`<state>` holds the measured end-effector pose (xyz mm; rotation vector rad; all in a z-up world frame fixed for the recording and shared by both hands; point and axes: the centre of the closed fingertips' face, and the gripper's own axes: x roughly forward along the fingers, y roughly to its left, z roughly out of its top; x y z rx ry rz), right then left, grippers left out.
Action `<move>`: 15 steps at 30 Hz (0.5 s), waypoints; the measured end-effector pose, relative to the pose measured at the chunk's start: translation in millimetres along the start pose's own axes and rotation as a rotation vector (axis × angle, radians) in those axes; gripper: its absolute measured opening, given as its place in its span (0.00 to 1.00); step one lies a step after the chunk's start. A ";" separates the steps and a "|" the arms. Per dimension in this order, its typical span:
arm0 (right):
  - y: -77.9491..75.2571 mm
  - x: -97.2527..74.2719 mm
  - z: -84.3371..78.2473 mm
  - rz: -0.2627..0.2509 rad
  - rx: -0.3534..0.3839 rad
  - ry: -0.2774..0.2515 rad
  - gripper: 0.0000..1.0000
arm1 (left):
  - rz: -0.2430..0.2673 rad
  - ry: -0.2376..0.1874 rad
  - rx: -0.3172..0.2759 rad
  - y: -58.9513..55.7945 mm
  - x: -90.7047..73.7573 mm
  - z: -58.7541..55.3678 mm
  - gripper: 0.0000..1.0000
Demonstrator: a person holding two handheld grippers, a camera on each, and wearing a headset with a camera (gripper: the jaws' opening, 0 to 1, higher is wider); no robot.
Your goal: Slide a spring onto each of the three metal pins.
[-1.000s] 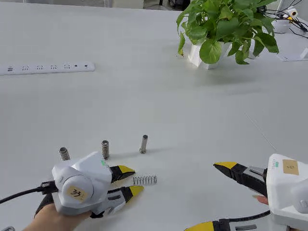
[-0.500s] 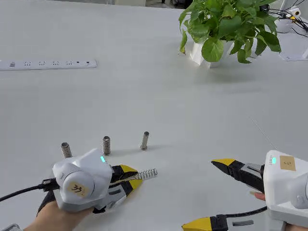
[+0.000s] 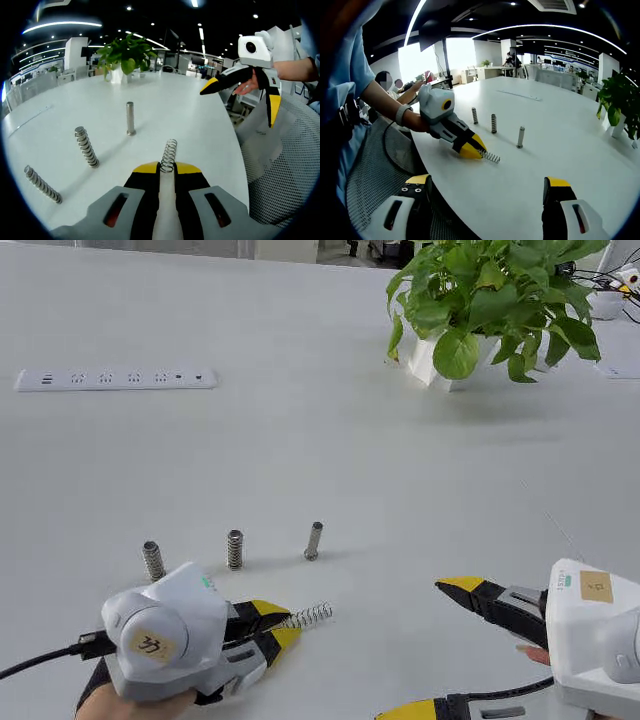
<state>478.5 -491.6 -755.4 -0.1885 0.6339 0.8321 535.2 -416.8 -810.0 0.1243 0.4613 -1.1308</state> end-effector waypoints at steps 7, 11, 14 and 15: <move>9.3 4.6 15.1 0.037 -0.011 -0.031 0.92 | 0.033 -0.034 -0.033 6.2 -21.5 6.9 0.07; 14.0 8.2 26.4 0.054 -0.033 -0.050 0.91 | 0.046 -0.051 -0.051 6.9 -36.3 12.5 0.07; 18.9 12.1 33.3 0.073 -0.051 -0.058 0.91 | 0.056 -0.052 -0.045 6.6 -45.9 13.8 0.07; 20.1 13.3 34.7 0.079 -0.055 -0.058 0.91 | 0.055 -0.059 -0.052 5.7 -48.8 15.4 0.07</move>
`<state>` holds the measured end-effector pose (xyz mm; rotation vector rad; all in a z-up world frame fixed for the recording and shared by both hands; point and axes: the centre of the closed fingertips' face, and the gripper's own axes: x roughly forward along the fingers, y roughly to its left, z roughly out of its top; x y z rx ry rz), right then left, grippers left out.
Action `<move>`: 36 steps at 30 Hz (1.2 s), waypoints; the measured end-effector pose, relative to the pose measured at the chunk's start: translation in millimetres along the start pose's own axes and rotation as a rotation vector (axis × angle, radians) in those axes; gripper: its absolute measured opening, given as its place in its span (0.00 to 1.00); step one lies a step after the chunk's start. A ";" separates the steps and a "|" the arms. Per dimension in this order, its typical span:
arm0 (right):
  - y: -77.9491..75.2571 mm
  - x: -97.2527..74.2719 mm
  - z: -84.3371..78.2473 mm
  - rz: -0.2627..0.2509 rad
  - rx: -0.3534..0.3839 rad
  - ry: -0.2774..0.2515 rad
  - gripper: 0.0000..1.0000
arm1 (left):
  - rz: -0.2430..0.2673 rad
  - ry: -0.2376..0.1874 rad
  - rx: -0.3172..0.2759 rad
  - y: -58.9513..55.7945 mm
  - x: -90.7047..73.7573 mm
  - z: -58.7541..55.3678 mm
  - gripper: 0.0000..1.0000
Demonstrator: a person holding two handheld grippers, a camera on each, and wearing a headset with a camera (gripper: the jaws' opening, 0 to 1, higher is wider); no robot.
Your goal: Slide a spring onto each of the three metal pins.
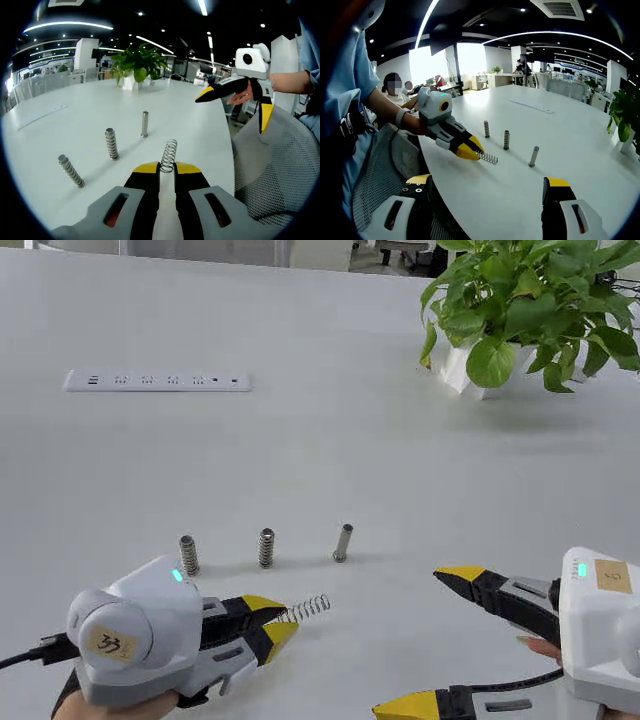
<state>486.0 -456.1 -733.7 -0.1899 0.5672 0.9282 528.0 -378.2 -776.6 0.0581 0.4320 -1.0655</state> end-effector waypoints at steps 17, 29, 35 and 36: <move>22.8 22.2 30.7 0.129 -0.095 -0.023 0.89 | -0.013 -0.055 0.008 -14.6 -44.2 25.1 0.07; 40.0 32.8 63.0 0.242 -0.221 -0.028 0.81 | -0.070 -0.077 0.048 -27.2 -69.9 43.7 0.07; 44.0 31.4 74.7 0.302 -0.271 -0.020 0.63 | -0.110 -0.081 0.075 -32.0 -74.7 48.0 0.07; 45.3 30.5 75.2 0.319 -0.279 -0.011 0.60 | -0.117 -0.083 0.078 -32.8 -75.2 48.5 0.07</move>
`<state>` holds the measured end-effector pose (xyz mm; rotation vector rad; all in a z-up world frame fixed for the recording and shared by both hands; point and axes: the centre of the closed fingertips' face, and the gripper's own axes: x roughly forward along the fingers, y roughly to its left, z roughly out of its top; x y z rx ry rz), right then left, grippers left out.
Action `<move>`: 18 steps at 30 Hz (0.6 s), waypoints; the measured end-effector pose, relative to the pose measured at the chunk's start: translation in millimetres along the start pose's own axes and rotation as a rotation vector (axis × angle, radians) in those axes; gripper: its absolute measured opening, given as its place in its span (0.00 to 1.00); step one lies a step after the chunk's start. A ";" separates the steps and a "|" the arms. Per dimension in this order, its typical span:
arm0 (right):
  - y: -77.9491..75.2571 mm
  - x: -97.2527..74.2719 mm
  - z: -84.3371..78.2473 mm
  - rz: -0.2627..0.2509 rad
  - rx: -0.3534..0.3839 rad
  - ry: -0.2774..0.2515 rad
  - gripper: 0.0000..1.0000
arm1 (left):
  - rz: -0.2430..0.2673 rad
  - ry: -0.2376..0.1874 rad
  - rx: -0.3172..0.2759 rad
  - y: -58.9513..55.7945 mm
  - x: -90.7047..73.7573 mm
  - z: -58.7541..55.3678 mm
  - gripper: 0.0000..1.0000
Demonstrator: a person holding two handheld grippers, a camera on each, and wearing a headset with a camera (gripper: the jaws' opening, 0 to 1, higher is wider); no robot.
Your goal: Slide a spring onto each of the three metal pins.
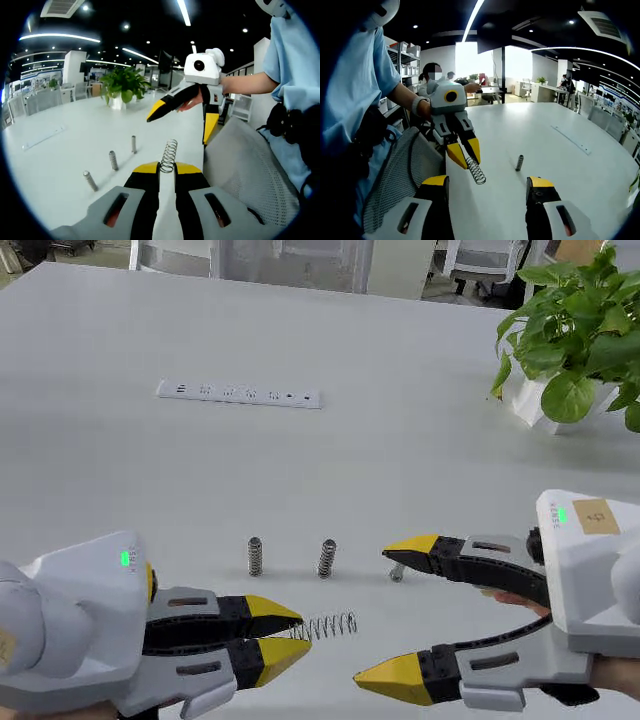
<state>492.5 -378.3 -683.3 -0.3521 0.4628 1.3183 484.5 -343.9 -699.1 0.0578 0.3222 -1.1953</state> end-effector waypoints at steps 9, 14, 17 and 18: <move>15.1 3.3 -3.1 0.116 -0.041 0.055 0.30 | -0.043 -0.009 0.011 -4.1 -0.1 2.0 0.07; 16.8 7.4 -8.5 0.142 -0.043 0.079 0.21 | -0.060 -0.011 0.012 -6.8 0.6 0.4 0.07; 20.0 8.7 -8.7 0.163 -0.046 0.093 0.17 | -0.063 -0.015 0.003 -6.5 0.5 -0.8 0.07; 20.5 9.1 -9.2 0.168 -0.047 0.096 0.16 | -0.062 -0.016 0.000 -6.1 0.5 -0.9 0.07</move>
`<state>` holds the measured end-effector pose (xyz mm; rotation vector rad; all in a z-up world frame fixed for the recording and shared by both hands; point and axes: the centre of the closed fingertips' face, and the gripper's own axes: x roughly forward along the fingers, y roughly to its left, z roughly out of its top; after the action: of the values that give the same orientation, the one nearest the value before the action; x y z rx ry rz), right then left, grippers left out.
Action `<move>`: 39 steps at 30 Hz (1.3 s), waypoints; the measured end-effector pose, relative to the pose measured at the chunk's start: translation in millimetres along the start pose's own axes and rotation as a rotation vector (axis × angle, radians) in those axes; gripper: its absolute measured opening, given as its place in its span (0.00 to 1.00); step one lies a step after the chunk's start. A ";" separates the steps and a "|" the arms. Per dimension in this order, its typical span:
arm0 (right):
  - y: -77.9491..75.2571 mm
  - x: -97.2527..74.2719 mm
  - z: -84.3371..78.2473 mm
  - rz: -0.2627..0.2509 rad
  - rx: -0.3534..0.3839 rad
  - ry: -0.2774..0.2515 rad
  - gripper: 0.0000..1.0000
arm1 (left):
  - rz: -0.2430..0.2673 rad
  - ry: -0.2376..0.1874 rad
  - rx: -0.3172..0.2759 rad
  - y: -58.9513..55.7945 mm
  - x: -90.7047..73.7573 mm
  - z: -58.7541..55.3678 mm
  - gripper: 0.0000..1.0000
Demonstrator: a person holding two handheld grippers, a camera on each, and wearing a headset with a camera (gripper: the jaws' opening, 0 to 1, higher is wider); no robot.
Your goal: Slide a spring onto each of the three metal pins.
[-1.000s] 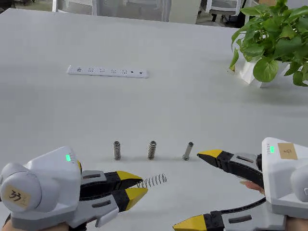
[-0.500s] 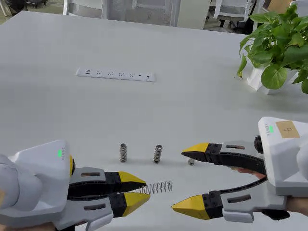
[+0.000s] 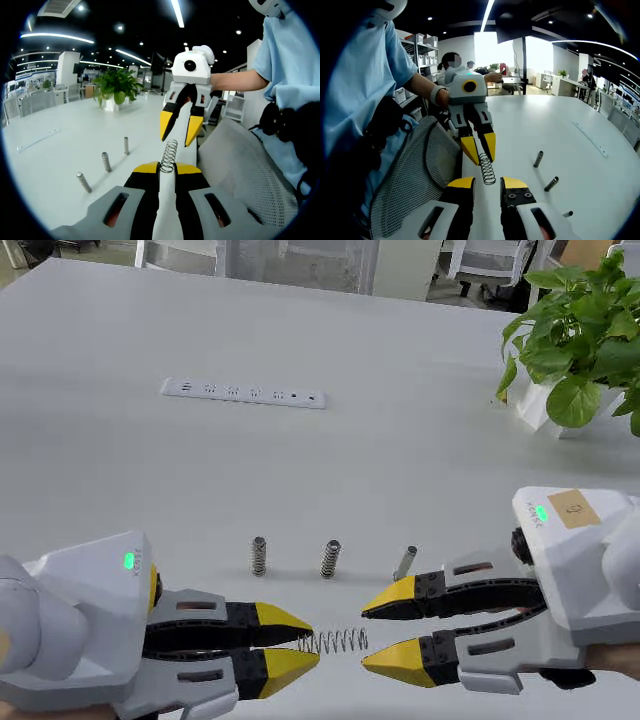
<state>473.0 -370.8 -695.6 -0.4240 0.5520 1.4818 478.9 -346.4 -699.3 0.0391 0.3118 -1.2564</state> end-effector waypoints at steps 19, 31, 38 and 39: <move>0.7 3.7 -3.1 0.028 0.012 0.028 0.07 | -0.021 -0.001 -0.015 -2.7 3.5 1.0 0.07; 0.1 2.7 3.2 0.025 -0.066 0.081 0.07 | -0.021 0.021 -0.009 -1.0 7.3 -2.6 0.07; 1.1 3.6 11.6 0.021 -0.122 0.102 0.07 | -0.016 0.043 -0.006 -1.4 11.4 -7.1 0.07; 1.3 4.0 13.5 0.021 -0.132 0.105 0.07 | -0.015 0.050 -0.006 -1.5 12.6 -8.2 0.07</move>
<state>472.9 -359.5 -687.0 -0.6033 0.5448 1.5271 479.2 -356.9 -710.1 0.0630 0.3592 -1.2711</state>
